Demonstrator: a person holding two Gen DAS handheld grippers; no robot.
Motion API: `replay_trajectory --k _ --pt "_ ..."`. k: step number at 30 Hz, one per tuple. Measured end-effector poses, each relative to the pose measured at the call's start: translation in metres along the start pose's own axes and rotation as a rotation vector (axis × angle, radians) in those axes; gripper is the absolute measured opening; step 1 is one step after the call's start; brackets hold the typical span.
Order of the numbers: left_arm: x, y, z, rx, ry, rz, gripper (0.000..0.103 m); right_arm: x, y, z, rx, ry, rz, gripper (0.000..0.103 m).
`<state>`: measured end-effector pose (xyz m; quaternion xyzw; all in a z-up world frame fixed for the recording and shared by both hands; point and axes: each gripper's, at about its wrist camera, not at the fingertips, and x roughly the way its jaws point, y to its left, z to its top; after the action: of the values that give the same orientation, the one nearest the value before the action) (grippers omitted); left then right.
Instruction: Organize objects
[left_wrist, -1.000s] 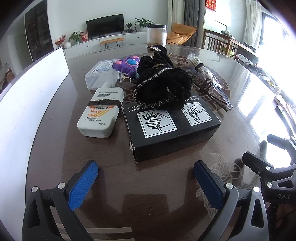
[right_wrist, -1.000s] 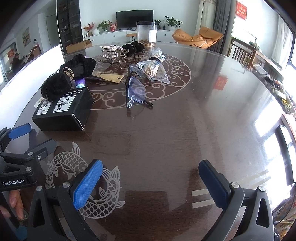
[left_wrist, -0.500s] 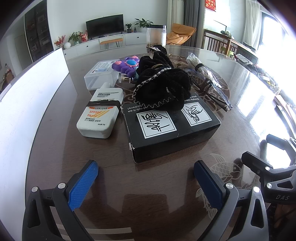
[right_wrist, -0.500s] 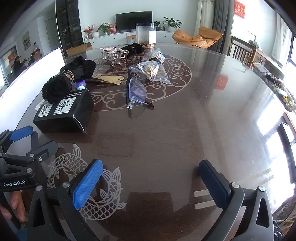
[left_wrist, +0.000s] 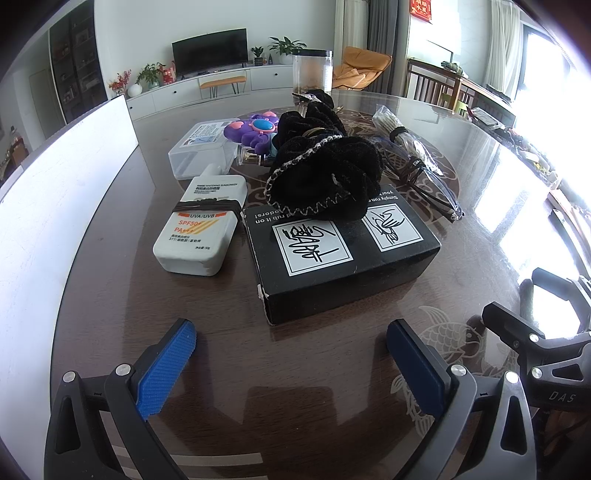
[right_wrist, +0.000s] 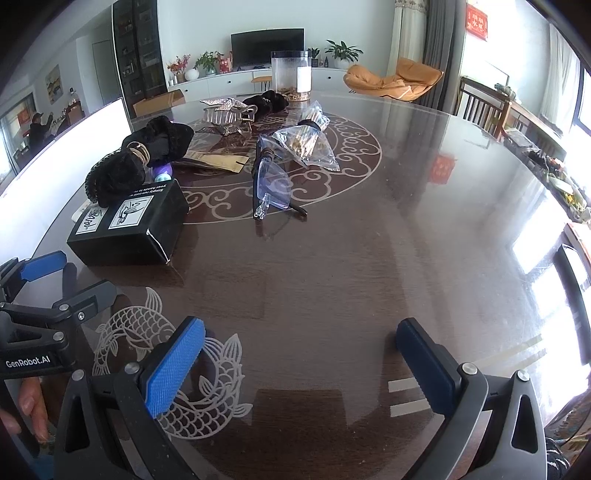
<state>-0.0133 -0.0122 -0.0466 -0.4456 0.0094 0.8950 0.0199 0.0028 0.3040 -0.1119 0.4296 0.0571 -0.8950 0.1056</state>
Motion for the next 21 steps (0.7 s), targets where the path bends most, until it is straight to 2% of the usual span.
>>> replay_trajectory --k 16,21 --pt "0.0001 -0.0003 0.0006 0.001 0.002 0.0 0.103 0.0002 0.0 -0.0021 -0.002 -0.029 0.0 0.103" --pt "-0.0002 -0.0003 0.0039 0.005 0.026 -0.002 0.103 0.0005 -0.0001 -0.0019 -0.003 -0.028 0.0 0.103"
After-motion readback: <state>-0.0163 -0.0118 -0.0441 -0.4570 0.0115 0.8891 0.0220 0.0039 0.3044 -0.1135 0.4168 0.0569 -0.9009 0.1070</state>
